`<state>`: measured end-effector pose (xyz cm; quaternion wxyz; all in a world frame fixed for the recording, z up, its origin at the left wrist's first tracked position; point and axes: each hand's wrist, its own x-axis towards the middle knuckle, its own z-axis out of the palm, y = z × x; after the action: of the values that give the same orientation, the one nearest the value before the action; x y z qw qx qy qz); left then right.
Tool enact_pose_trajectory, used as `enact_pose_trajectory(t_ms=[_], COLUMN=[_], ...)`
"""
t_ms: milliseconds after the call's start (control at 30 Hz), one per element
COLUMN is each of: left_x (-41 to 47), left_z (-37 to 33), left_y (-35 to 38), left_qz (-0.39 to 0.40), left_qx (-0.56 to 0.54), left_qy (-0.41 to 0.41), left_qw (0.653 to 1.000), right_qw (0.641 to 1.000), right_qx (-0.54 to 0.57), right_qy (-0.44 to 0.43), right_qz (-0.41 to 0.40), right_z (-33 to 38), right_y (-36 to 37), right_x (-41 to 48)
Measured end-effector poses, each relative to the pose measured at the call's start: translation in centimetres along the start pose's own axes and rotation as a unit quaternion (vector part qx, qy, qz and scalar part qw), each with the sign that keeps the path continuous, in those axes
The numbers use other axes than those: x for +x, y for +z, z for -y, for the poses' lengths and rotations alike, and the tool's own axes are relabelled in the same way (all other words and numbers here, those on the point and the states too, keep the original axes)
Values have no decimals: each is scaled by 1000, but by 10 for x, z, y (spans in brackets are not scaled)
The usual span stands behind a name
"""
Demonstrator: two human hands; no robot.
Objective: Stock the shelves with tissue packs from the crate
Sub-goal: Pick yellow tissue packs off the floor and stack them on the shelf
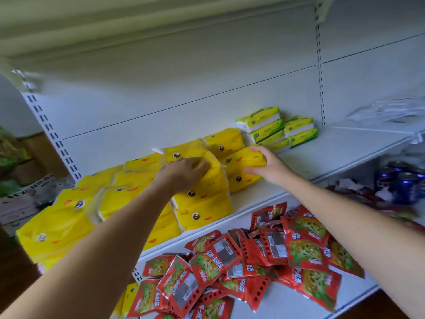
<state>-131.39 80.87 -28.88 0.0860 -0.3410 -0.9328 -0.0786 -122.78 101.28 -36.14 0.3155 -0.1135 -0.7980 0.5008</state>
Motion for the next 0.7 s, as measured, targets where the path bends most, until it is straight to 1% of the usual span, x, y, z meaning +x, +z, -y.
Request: enact_pose_trajectory(t_ms=[100,200,367,467,567,700], left_x=[-1,-2,-3,-2,-2,-4], left_z=[-1,0,-1,1,0,0], left_y=[1,1,1,0,-3,-13], left_qz=[4,6,10,8,14,16], left_qx=[26,33,38,32,13,-3], left_qy=[-9,-12,-9,-7,-8,-20], left_qw=[1000,999,999,999,1000,1000], right_qw=[998,994,997,998,996,988], right_qx=[-48,-96,-65,-57,-90,-143], right_qy=[35,47,48,36,15,-54], right_qz=[30,14,7,1,-17,-30], right_z=[-10,-14,-18,-17,-5,29], right_y=[13,20,26,23,12,-2], right_x=[14,26,33,29,25,19])
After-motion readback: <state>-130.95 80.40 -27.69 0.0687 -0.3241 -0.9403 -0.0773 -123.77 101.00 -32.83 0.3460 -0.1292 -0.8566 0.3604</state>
